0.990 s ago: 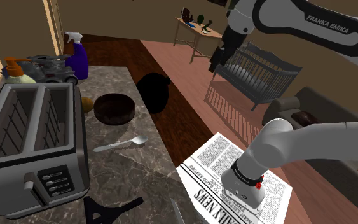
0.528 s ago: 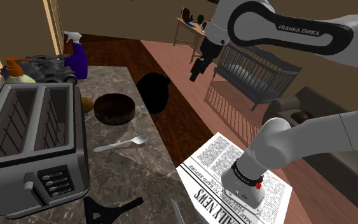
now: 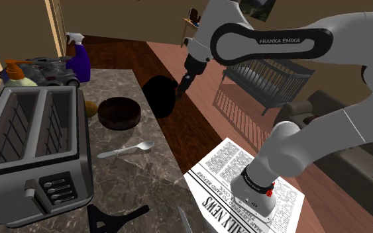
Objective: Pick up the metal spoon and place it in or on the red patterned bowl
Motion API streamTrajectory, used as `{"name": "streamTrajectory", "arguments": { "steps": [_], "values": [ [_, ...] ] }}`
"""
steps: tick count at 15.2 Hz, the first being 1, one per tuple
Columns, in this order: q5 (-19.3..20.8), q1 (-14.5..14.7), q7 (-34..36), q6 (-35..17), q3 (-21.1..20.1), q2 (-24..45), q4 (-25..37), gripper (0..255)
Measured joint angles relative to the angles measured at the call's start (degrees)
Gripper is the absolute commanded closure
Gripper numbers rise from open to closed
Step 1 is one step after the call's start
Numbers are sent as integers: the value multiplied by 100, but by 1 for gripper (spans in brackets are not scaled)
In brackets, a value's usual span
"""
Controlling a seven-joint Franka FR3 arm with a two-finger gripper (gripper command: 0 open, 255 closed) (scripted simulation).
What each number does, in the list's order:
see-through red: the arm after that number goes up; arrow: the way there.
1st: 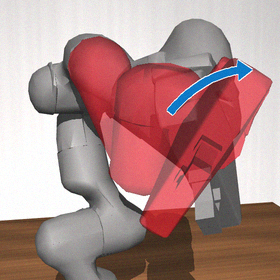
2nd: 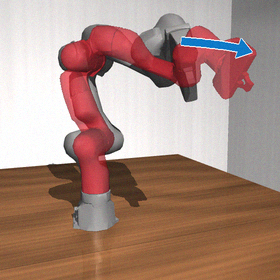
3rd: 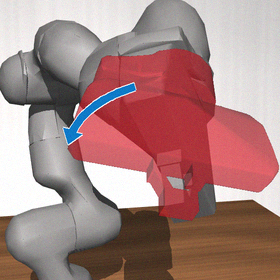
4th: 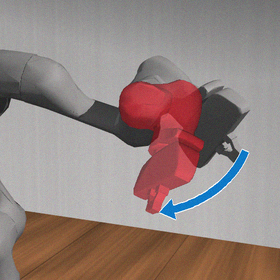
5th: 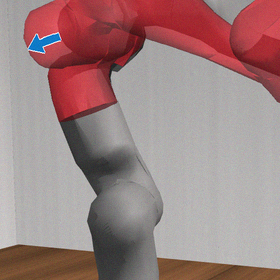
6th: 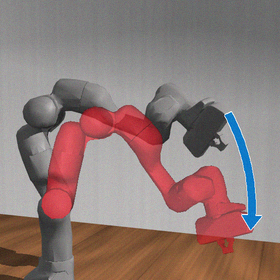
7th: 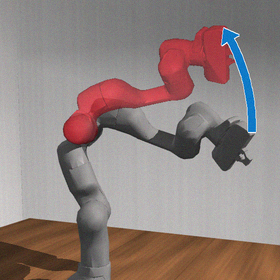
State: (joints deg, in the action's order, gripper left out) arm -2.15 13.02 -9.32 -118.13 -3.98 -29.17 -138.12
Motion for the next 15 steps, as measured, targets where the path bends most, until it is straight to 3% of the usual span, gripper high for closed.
{"name": "streamTrajectory", "arguments": {
  "steps": [15],
  "values": [
    [-981,1083,-1331,-1598,-430,2084,479,0]
  ]
}}
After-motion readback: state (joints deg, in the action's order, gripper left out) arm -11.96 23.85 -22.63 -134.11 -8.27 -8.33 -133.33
